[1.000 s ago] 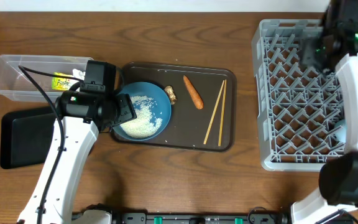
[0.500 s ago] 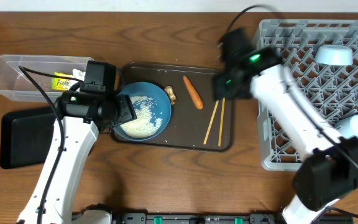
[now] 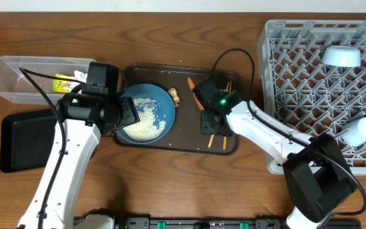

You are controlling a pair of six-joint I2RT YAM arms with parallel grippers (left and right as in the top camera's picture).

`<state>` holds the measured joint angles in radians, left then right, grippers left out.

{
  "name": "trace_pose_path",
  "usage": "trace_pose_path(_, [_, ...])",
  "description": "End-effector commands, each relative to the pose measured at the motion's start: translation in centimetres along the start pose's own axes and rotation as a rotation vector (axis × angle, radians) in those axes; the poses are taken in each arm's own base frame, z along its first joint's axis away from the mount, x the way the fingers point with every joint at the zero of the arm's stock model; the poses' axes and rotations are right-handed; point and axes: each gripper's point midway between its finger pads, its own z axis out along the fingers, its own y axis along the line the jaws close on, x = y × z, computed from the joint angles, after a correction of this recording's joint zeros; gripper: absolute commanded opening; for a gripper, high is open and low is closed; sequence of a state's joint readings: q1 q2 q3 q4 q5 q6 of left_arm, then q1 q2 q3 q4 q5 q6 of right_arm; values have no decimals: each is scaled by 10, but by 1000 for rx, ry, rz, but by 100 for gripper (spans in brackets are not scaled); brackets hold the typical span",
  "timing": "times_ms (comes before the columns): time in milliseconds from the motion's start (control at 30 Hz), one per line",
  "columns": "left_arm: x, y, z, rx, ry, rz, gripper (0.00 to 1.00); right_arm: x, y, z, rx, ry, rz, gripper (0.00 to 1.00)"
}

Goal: Sort waste into correct bins and load items into the dishwasher rack
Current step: 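Reach the right gripper to the wooden chopsticks and pinch one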

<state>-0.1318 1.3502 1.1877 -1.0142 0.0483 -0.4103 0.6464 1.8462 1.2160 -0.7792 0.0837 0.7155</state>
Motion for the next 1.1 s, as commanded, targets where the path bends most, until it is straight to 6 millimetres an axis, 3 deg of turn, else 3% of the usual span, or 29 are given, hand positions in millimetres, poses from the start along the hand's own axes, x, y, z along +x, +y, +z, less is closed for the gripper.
trace_pose_path(0, [-3, 2, -4, -7, -15, 6, 70, 4, -7, 10, 31, -11, 67, 47])
trace_pose_path(300, [-3, 2, -3, -7, -14, 6, 70, 12, -7, 20, 40, 11, 77, 46])
trace_pose_path(467, [-2, 3, -3, -9, -9, 6, 70, 24, -1, 40, 29, 77, 69, 46])
trace_pose_path(567, [-2, 3, -3, -10, -8, 6, 70, 31, -5, 51, 58, 104, 75, 40])
trace_pose_path(700, [-1, 3, -3, -12, -5, 6, 70, 34, -12, 53, 95, 113, 125, 13])
trace_pose_path(833, [0, 3, -3, -13, -3, 6, 70, 34, -12, 52, 93, 111, 129, 1])
trace_pose_path(1067, [0, 3, -3, -13, -2, 6, 70, 34, -12, 51, 96, 113, 129, 1])
